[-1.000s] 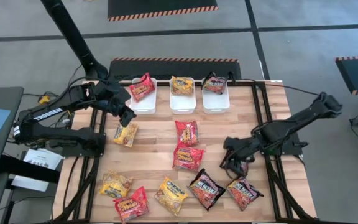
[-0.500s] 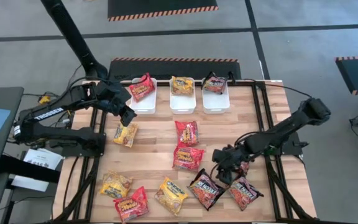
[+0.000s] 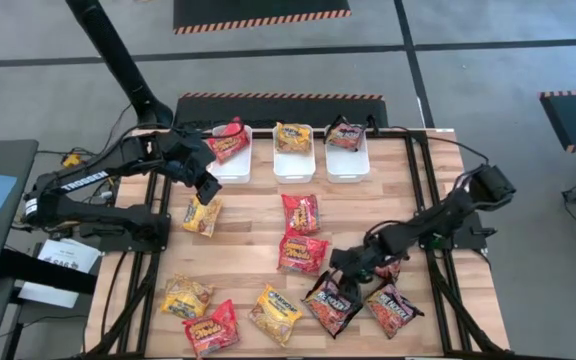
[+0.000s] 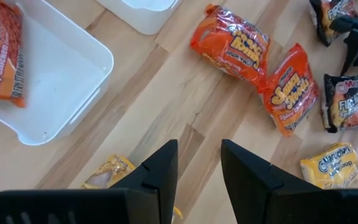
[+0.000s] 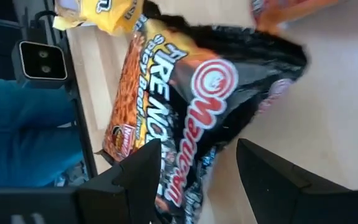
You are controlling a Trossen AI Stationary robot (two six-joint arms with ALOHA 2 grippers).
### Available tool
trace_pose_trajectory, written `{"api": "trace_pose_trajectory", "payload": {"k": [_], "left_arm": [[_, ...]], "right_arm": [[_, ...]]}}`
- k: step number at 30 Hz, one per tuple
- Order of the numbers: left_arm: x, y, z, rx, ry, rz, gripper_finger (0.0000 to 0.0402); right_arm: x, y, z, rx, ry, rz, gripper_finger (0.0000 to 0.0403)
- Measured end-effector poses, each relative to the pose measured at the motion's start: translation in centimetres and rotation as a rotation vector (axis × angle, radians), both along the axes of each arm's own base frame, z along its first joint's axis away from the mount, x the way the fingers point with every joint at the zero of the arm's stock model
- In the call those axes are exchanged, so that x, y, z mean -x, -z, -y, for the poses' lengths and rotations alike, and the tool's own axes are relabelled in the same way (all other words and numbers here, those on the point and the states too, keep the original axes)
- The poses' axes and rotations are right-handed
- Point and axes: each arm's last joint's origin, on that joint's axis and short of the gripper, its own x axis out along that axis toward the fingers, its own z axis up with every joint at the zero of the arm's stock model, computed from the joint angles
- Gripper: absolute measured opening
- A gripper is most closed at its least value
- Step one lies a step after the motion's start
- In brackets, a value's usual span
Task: Sort Maruchan noodles
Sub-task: Put the black noodle pack into the right white bin
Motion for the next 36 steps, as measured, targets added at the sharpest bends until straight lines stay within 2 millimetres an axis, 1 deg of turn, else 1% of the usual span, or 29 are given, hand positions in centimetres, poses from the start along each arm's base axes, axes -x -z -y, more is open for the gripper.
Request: {"api": "trace_pose_trajectory", "payload": {"k": [4,7,10,12,14,19,20,22,24,28,31,36], "left_arm": [[0.0,0.0,0.0,0.001,-0.001,0.000,0.0107],[0.0,0.0,0.0,0.001,-0.001,-0.001,0.0107],[0.0,0.0,0.0,0.002,0.000,-0.001,0.0107],[0.0,0.0,0.0,0.002,-0.001,-0.001,0.0107],[0.0,0.0,0.0,0.002,-0.001,-0.001,0.0107],[0.0,0.0,0.0,0.003,-0.001,-0.001,0.0107],[0.0,0.0,0.0,0.003,-0.001,-0.001,0.0107],[0.0,0.0,0.0,0.003,-0.002,-0.001,0.0107],[0.0,0.0,0.0,0.003,-0.002,-0.001,0.0107],[0.0,0.0,0.0,0.004,-0.004,0.000,0.0107],[0.0,0.0,0.0,0.011,-0.013,0.002,0.0107],[0.0,0.0,0.0,0.018,-0.021,0.004,0.0107]], "right_arm": [[-0.3,1.5,-0.2,-0.012,0.019,-0.064,0.0235],[-0.4,2.1,-0.5,-0.026,0.006,-0.077,0.0233],[-0.4,2.4,-0.6,-0.034,0.006,-0.092,0.0217],[-0.5,2.6,-0.7,-0.046,0.014,-0.103,0.0193],[-0.5,2.7,-0.7,-0.055,0.014,-0.110,0.0158],[-0.6,2.5,-0.8,-0.073,0.007,-0.100,0.0049],[-0.6,2.4,-0.8,-0.077,0.005,-0.097,0.0028],[-0.6,2.1,-0.8,-0.086,0.003,-0.088,0.0011],[-0.6,1.6,-0.8,-0.089,0.000,-0.077,0.0013],[-0.5,-0.1,-0.6,-0.071,-0.036,-0.031,0.0007],[0.0,-1.3,0.1,-0.014,-0.022,-0.038,0.0006],[1.0,-4.2,2.0,0.075,0.004,-0.013,0.0005]]}}
